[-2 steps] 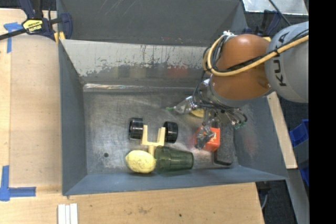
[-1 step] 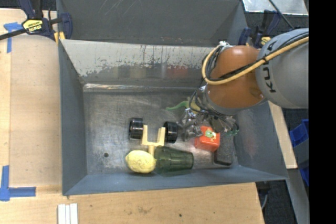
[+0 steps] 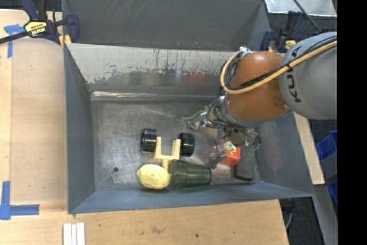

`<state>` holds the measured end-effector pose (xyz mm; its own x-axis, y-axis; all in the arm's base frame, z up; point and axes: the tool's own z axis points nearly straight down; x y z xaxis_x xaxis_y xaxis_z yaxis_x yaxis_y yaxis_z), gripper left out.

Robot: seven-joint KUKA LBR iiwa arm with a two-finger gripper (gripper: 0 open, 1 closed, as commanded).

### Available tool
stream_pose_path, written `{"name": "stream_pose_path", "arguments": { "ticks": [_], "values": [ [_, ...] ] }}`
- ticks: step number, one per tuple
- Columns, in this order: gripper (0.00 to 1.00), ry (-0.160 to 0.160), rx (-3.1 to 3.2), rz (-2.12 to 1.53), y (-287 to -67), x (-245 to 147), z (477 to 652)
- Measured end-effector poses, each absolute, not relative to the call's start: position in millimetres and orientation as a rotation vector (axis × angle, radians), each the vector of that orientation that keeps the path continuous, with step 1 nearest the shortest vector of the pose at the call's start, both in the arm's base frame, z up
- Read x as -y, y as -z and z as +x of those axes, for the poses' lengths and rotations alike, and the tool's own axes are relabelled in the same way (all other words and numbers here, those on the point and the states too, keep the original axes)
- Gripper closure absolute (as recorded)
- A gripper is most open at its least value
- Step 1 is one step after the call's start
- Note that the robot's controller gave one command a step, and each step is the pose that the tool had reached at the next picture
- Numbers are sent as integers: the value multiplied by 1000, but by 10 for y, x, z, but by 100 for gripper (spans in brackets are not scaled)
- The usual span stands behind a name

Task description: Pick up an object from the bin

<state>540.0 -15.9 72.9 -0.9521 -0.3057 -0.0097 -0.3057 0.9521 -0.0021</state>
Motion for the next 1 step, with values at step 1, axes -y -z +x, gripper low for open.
{"name": "stream_pose_path", "arguments": {
  "ticks": [1],
  "values": [
    [0,1,-3094,-484,-730,159,5400]
  ]
}}
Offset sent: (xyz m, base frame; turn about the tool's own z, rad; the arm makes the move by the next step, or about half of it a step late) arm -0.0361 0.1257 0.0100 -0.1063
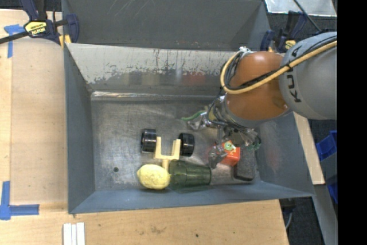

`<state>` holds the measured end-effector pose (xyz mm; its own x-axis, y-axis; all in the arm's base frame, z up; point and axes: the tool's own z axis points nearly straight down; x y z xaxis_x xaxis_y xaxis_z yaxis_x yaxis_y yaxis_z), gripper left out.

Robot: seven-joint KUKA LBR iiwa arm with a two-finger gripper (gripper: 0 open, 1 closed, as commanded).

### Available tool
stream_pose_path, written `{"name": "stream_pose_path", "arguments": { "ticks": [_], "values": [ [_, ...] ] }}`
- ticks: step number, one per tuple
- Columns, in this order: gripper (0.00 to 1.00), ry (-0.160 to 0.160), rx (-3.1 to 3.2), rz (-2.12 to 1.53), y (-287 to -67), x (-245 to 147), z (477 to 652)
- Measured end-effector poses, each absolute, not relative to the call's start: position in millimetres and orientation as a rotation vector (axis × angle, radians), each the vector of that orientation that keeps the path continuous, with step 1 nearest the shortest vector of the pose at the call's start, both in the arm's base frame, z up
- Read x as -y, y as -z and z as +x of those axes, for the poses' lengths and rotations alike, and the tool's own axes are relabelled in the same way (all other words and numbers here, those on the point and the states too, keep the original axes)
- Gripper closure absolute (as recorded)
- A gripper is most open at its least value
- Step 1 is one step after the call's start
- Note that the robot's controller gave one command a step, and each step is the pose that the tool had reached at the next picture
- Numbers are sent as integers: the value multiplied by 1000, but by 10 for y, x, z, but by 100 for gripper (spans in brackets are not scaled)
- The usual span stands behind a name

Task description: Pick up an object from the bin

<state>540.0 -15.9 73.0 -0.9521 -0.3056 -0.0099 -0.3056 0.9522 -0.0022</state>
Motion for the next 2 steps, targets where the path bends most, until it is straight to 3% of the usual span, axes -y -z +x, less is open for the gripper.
{"name": "stream_pose_path", "arguments": {
  "ticks": [1,2],
  "values": [
    [100,-1,-3070,-650,-840,-1104,5054],
    [100,-1,-3070,-650,-840,-1103,5054]
  ]
}}
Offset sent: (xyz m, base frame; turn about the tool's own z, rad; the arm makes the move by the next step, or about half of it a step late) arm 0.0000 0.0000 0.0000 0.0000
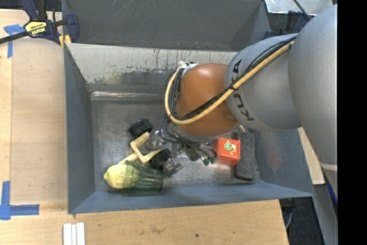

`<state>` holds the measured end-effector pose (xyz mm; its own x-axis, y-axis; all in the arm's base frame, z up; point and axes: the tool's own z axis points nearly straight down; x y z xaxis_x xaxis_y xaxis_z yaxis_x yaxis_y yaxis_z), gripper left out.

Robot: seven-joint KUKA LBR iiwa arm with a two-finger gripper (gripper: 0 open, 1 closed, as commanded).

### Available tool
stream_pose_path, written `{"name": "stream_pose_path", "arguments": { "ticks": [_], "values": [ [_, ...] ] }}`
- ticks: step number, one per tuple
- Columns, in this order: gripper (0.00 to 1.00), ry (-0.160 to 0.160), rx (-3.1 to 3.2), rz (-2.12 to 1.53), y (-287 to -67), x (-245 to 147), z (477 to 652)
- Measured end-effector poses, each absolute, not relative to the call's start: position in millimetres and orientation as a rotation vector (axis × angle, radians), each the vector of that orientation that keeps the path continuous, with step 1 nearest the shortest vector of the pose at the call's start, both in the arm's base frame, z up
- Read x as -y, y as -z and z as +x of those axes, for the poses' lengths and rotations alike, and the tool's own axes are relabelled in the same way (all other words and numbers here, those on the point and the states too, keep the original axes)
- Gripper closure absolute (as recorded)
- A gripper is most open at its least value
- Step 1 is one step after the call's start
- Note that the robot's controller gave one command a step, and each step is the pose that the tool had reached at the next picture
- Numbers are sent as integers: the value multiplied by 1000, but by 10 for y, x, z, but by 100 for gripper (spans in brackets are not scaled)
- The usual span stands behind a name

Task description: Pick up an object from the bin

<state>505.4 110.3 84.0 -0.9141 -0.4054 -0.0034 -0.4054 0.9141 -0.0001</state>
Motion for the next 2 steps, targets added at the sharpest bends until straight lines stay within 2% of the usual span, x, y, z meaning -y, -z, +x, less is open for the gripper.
{"name": "stream_pose_path", "arguments": {
  "ticks": [1,2],
  "values": [
    [100,2,-3041,-743,-2706,-919,5202],
    [100,0,-3050,-747,-2657,-921,5187]
  ]
}}
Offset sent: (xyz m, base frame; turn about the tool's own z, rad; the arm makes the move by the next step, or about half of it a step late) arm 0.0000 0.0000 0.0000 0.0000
